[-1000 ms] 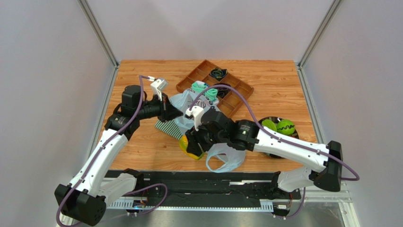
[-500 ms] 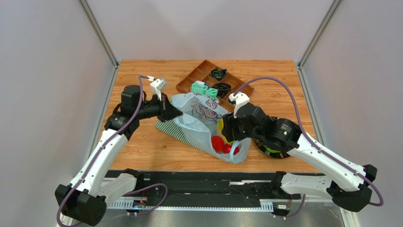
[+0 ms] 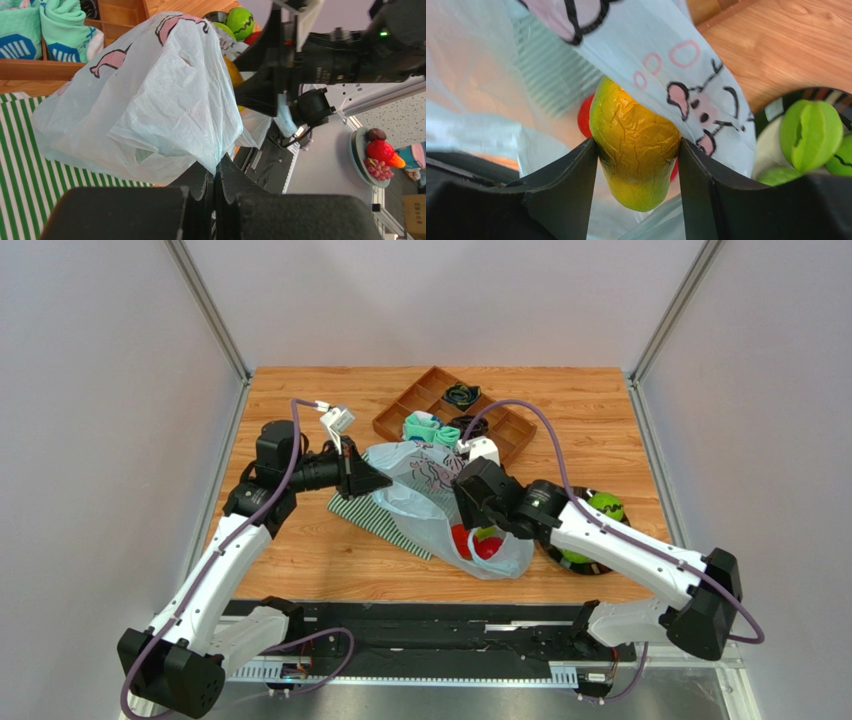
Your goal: Place the fruits into the plastic bag
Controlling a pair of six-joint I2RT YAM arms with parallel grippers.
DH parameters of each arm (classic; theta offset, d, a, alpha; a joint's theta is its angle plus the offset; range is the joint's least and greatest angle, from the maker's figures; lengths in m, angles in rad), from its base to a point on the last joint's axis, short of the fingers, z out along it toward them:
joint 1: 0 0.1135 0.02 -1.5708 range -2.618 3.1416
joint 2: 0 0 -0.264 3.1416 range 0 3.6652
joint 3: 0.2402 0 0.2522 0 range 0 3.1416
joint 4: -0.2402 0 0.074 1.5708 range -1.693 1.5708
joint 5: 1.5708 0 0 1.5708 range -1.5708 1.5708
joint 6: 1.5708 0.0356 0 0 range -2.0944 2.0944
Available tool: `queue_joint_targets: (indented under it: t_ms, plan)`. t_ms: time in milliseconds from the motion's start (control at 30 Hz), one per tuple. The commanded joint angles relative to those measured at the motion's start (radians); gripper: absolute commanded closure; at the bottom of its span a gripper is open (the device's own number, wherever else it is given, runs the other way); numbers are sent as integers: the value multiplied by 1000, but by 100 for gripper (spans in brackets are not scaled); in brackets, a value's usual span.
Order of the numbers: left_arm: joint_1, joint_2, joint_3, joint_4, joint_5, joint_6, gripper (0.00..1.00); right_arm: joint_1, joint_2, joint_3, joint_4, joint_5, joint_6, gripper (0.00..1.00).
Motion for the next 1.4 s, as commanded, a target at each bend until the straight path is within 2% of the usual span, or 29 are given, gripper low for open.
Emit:
queue_joint_targets:
  t_ms: [0, 367, 467, 500, 600, 833, 1000, 1100, 1233, 1367]
  plan:
    - [4, -23, -9, 63, 48, -13, 100, -23, 102, 10, 197, -42, -5, 80]
    - [6, -23, -9, 63, 48, -13, 100, -23, 346, 30, 326, -233, 25, 76]
    - [7, -22, -9, 61, 46, -13, 100, -23, 380, 45, 320, -253, 26, 64]
    - [10, -22, -9, 60, 48, -15, 100, -25, 386, 50, 312, -256, 23, 51]
    - [13, -20, -9, 60, 48, -16, 100, -23, 393, 59, 308, -259, 14, 31]
    - [19, -20, -9, 60, 50, -16, 100, -23, 377, 55, 301, -248, -1, 14]
    - [21, -22, -9, 60, 46, -16, 100, -22, 352, 53, 304, -242, -9, 15]
    - [22, -23, -9, 51, 27, -15, 100, -22, 308, 51, 309, -243, -15, 22]
    - [27, -19, 1, 6, -35, 4, 100, -22, 190, 21, 378, -280, 3, 27]
    - [29, -11, 5, -3, -32, 5, 100, -22, 62, -25, 461, -279, 37, 29]
